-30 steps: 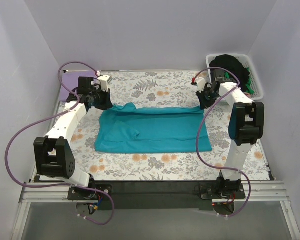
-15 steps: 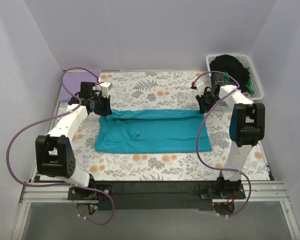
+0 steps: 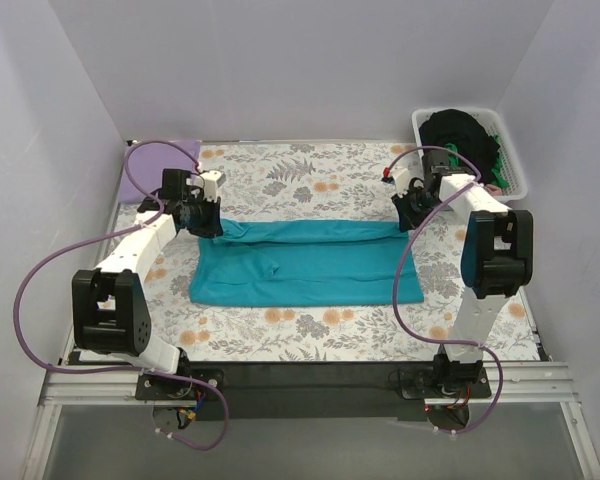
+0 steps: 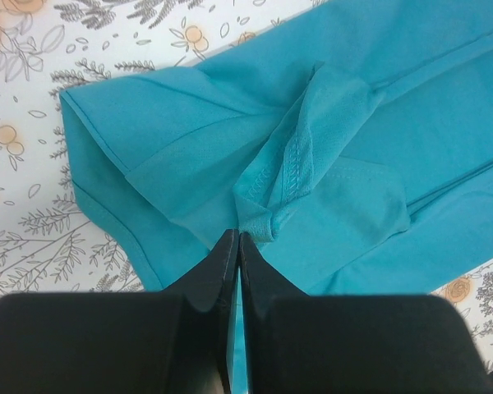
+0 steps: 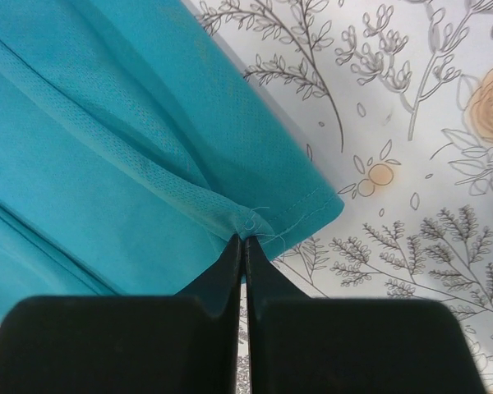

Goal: Fold and stack the t-shirts
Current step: Fold the tshirt

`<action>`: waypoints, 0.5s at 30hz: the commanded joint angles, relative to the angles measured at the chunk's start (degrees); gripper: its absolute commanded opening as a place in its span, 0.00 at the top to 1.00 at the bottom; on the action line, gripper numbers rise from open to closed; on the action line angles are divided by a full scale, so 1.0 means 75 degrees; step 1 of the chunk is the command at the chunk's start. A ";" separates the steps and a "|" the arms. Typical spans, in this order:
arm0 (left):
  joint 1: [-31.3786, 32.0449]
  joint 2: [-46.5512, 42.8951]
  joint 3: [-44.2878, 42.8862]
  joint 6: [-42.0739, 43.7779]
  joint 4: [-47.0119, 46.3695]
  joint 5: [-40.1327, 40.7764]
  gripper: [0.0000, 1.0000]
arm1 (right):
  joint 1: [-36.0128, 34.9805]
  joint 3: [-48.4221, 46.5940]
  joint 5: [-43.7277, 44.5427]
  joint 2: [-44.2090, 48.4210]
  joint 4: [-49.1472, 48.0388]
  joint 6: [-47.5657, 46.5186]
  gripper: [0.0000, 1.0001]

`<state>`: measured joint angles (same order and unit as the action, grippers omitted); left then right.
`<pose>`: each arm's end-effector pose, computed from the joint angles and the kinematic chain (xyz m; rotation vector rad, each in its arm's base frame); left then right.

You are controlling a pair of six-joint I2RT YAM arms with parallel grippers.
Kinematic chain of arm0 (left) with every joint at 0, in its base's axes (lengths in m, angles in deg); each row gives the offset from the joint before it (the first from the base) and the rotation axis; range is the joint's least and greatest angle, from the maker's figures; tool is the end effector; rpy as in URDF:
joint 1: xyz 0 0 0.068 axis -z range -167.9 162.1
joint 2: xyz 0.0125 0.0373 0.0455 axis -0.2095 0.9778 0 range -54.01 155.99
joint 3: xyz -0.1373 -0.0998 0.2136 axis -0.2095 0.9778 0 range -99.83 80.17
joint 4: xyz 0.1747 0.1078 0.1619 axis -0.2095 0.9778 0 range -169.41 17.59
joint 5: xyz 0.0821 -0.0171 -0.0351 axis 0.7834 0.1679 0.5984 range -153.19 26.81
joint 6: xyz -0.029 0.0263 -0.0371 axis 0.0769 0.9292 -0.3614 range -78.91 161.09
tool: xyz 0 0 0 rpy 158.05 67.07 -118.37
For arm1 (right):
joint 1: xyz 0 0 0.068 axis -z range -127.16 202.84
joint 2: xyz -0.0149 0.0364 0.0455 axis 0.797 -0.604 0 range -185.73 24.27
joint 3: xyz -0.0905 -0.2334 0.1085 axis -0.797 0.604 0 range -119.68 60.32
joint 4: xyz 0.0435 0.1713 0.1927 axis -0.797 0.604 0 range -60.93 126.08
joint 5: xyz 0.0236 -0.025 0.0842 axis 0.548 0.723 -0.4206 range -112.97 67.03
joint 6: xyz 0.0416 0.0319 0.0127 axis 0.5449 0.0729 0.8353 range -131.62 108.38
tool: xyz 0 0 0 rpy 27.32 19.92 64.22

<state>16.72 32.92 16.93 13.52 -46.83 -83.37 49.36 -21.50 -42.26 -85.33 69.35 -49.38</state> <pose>0.3119 -0.0376 0.2443 -0.3788 2.5708 -0.6619 0.3921 0.0356 0.2013 -1.0212 2.4641 0.2806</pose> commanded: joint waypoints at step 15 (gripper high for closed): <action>-0.0066 0.0103 -0.0613 0.0911 0.1421 -0.0986 0.63 | 0.0020 -0.0175 -0.0533 0.0855 0.0512 -0.0064 0.45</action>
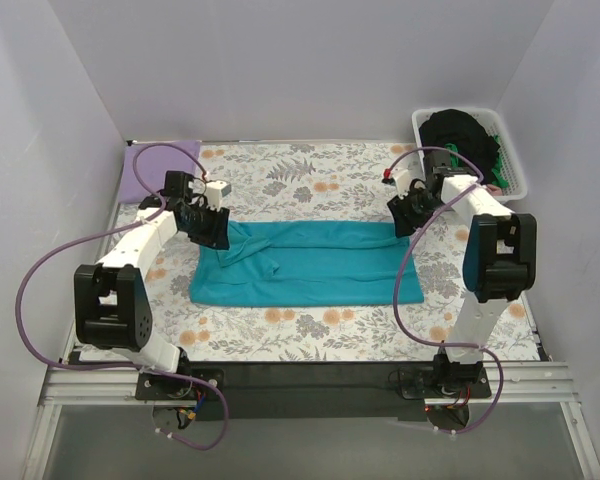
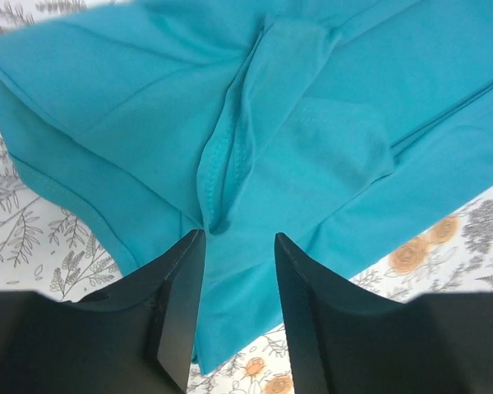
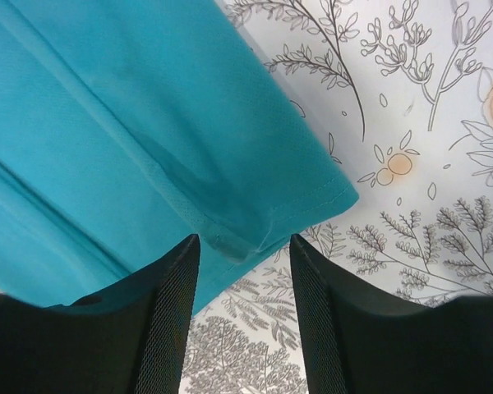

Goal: Fold and stack the t-shirts
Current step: Fold the tshirt

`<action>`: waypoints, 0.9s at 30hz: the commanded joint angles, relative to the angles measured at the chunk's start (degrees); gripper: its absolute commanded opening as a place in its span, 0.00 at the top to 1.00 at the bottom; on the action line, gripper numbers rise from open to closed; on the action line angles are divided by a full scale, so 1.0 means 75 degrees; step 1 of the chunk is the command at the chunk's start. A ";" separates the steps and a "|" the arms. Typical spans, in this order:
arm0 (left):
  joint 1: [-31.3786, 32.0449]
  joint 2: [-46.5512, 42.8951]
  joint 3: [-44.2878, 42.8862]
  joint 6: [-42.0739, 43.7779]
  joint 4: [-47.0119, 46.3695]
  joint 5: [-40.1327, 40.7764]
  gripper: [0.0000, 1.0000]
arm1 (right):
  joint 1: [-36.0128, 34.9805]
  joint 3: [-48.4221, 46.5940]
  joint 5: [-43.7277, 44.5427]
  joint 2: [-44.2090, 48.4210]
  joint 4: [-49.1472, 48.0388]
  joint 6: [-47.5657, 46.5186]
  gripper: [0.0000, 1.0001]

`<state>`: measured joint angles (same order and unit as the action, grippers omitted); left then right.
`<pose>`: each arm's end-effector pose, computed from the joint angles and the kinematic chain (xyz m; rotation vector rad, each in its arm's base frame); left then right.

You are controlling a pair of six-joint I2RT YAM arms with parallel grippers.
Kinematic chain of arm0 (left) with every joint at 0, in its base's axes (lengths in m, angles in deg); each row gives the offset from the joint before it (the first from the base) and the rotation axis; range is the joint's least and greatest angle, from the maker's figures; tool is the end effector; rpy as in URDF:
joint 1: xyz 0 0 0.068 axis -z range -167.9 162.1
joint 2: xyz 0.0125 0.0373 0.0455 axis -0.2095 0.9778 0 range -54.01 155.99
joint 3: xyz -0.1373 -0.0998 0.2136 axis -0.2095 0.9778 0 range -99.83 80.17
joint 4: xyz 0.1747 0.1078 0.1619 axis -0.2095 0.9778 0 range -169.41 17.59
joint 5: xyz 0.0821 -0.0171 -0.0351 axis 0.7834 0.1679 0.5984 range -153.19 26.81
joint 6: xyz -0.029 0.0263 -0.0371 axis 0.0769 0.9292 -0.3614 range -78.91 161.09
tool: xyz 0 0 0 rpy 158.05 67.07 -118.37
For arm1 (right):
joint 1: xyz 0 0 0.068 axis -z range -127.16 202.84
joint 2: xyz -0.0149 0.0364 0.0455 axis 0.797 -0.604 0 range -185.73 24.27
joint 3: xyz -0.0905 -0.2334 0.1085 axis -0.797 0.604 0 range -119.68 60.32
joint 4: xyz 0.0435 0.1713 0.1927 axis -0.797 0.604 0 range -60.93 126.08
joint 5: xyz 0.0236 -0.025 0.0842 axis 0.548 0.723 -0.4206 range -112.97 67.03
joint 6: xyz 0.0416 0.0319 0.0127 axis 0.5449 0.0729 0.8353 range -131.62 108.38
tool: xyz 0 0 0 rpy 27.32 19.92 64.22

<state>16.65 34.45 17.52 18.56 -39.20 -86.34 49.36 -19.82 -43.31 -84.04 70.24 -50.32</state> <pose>0.3009 -0.0381 0.2272 -0.3114 2.7349 -0.6845 0.3837 0.0357 0.2009 -1.0451 2.4662 0.3100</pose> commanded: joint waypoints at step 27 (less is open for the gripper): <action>0.0915 0.2864 -0.2322 -0.0407 -0.0029 -0.1026 0.48 | -0.0274 -0.0038 0.0356 -0.0371 0.0792 -0.0301 0.76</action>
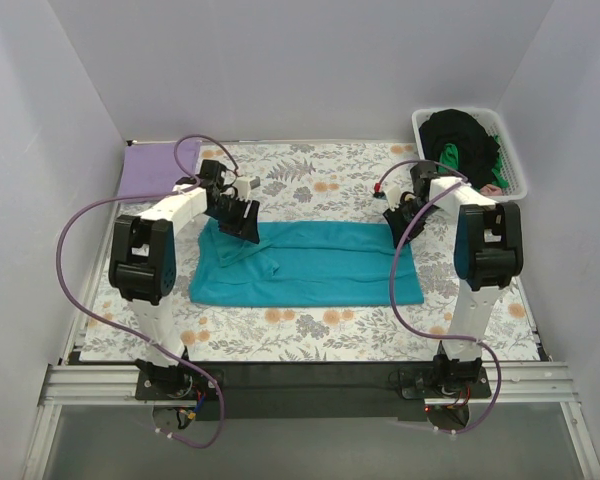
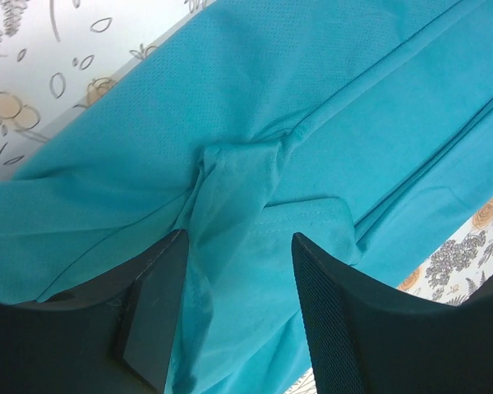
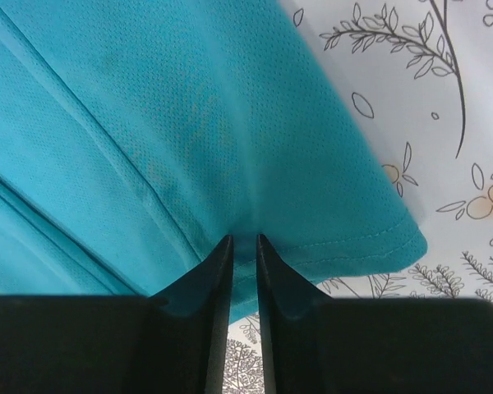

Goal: Fold and stack the t-shirts
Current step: Fold the tshirt

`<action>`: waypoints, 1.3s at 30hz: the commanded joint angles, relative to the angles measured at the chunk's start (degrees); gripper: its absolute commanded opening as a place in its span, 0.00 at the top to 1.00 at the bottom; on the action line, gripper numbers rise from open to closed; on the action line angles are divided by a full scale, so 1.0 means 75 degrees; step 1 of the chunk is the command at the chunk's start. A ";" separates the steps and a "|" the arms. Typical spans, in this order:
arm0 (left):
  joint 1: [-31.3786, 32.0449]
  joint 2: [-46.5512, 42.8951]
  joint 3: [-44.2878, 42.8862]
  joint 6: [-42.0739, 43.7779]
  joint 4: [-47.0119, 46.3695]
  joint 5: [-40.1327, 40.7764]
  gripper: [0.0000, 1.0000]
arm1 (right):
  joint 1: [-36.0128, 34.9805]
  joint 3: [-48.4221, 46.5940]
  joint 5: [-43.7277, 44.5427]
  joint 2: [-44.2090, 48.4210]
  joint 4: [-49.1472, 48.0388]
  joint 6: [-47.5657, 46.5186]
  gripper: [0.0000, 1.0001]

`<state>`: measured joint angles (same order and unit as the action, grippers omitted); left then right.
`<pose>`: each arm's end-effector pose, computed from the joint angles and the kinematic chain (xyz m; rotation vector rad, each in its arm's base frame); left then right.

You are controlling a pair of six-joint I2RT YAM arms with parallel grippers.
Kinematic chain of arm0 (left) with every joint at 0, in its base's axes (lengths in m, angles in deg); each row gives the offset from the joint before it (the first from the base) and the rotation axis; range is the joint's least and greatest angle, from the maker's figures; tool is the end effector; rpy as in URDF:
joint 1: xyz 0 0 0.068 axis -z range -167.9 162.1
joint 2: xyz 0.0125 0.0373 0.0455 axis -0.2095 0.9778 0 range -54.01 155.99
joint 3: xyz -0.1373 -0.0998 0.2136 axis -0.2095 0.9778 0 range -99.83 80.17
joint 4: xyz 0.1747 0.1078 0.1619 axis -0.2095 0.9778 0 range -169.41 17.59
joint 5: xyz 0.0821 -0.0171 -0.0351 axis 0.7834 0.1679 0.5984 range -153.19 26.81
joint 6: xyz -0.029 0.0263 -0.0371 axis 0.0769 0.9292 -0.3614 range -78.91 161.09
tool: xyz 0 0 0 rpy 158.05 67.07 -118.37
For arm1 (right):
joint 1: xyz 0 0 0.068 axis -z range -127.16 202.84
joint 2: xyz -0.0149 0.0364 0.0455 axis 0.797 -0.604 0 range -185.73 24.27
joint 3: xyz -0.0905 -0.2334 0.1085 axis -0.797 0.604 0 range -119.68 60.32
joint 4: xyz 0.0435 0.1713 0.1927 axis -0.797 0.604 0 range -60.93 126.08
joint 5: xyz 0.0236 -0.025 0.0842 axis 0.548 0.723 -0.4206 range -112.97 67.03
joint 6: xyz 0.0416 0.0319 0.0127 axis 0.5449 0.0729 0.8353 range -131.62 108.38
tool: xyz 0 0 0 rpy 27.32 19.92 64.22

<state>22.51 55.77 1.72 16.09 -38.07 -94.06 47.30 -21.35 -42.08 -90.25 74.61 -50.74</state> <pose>0.3713 -0.0869 0.1860 -0.2459 2.8793 -0.8934 0.3867 0.0492 0.1658 -1.1199 2.5987 0.3728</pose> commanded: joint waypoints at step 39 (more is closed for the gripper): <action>0.0627 0.0013 -0.0438 -0.0054 -0.0380 -0.0020 0.71 | 0.0047 -0.0021 0.0099 0.0433 0.0397 -0.0316 0.84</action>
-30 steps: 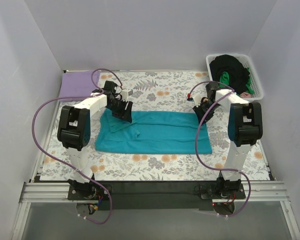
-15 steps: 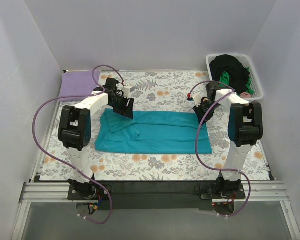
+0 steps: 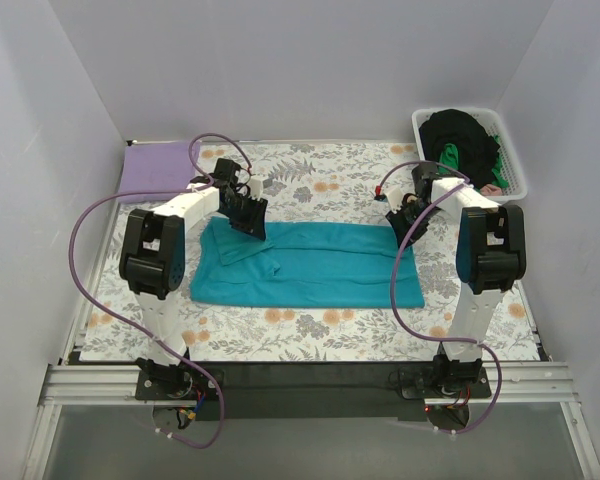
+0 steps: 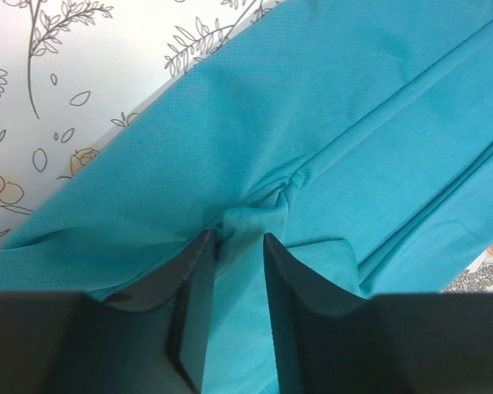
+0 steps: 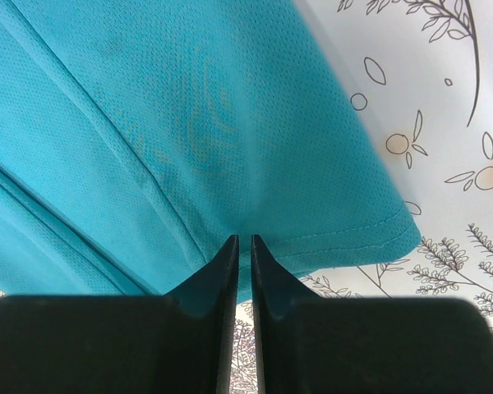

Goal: Fold and stack the t-shirts
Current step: Fold the tshirt

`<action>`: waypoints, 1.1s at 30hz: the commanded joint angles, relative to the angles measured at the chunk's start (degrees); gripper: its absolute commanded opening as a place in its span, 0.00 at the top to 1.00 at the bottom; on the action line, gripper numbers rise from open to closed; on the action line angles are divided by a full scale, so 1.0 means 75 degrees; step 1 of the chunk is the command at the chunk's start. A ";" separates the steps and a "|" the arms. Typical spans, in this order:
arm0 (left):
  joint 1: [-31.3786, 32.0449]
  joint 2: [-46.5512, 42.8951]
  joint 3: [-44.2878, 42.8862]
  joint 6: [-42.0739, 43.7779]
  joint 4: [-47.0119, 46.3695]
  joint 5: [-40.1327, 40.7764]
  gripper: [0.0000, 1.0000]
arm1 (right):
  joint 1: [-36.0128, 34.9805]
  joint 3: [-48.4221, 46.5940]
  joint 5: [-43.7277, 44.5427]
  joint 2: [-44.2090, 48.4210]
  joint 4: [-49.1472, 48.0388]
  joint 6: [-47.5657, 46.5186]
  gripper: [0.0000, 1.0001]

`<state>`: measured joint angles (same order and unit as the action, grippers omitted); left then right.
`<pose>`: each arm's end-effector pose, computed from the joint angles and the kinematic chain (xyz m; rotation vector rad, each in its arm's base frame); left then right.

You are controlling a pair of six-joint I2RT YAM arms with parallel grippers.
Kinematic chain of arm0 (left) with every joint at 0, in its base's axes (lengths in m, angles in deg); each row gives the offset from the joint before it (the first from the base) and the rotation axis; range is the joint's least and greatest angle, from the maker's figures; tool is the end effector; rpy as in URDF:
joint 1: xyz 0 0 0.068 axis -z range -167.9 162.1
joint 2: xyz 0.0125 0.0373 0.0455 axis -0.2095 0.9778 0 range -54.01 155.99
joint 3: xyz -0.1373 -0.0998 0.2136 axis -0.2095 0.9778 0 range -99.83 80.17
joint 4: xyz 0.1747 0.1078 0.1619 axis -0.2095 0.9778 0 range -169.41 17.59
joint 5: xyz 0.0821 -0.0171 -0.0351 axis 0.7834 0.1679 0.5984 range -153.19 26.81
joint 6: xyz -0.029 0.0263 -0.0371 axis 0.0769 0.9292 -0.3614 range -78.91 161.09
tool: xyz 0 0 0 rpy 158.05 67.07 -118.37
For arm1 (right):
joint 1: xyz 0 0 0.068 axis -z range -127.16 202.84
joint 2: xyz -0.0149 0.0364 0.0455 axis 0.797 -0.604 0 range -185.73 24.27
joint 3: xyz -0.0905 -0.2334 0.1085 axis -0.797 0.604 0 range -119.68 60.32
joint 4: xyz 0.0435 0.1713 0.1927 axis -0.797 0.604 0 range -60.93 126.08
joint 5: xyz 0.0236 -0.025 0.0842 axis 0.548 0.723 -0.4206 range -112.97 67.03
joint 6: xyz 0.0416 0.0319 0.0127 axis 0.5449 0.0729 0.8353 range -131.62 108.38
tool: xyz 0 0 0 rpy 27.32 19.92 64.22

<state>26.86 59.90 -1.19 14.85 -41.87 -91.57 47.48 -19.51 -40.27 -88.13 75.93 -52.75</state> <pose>0.3841 -0.1188 0.1746 -0.1601 2.8671 -0.8560 0.3766 0.0459 0.1701 -1.1642 2.6082 0.3323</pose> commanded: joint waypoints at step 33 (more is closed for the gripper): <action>0.0305 -0.2721 0.1672 -0.1363 0.1381 0.1462 0.63 | -0.0678 -0.1801 -0.0014 -0.0387 0.0796 0.0409 0.84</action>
<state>29.42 37.73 10.26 9.54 -31.09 -86.52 43.89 -32.16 -41.84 -89.11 80.30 -50.54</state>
